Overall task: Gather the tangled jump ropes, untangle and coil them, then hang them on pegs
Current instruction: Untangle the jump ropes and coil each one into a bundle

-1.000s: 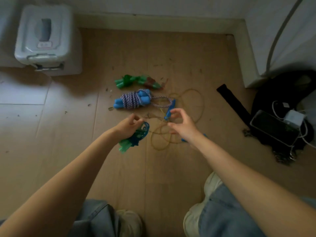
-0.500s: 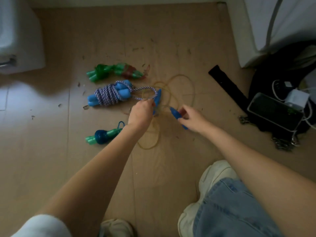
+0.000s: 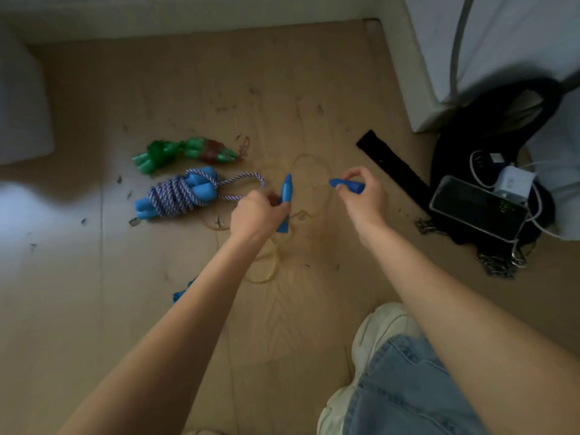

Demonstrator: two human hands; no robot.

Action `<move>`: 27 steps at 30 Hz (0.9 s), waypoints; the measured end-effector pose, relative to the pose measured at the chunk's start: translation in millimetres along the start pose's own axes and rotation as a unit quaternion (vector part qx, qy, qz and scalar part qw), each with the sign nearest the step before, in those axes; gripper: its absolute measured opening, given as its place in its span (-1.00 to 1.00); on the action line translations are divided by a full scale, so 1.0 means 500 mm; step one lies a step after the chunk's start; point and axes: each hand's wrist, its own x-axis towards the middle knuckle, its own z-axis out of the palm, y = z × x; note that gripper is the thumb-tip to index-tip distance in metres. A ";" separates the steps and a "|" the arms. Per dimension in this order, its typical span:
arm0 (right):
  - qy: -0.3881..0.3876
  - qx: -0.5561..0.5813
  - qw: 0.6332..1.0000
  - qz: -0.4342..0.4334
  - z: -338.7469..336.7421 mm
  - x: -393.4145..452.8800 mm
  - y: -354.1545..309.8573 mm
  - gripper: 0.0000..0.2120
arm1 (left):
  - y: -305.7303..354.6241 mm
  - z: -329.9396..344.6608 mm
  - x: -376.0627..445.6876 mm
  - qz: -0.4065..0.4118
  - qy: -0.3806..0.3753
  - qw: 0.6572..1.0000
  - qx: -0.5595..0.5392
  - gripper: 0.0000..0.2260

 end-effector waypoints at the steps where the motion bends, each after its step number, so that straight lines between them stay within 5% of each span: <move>1: 0.014 0.003 1.000 -0.019 -0.013 -0.002 -0.026 -0.92 | 0.013 -0.029 -0.031 0.017 -0.021 0.999 -0.026 -0.78; 3: 0.030 -0.018 0.995 -0.095 -0.047 -0.010 -0.090 -0.91 | 0.046 -0.102 -0.093 0.077 -0.025 0.996 -0.029 -0.83; 6: 0.005 -0.017 0.978 -0.209 -0.097 -0.045 -0.204 -0.85 | 0.101 -0.219 -0.167 0.244 0.131 0.961 -0.013 -0.81; 9: -0.008 0.052 0.969 -0.240 -0.152 -0.103 -0.302 -0.86 | 0.142 -0.309 -0.228 0.237 0.061 0.946 -0.214 -0.84; 12: -0.025 0.017 0.961 -0.274 -0.199 -0.154 -0.353 -0.89 | 0.132 -0.337 -0.265 0.223 0.028 0.974 -0.011 -0.78; 15: -0.018 -0.027 0.957 -0.290 -0.242 -0.194 -0.377 -0.78 | 0.144 -0.372 -0.316 0.264 0.102 0.951 0.128 -0.77; 17: -0.039 0.011 0.956 -0.290 -0.270 -0.224 -0.388 -0.78 | 0.163 -0.400 -0.344 0.294 0.154 0.941 0.071 -0.79; 22: -0.117 0.113 0.936 -0.312 -0.328 -0.292 -0.406 -0.84 | 0.199 -0.435 -0.401 0.304 0.031 0.948 -0.092 -0.90; 27: -0.170 0.160 0.922 -0.310 -0.363 -0.317 -0.421 -0.92 | 0.201 -0.458 -0.429 0.348 0.025 0.919 -0.183 -0.85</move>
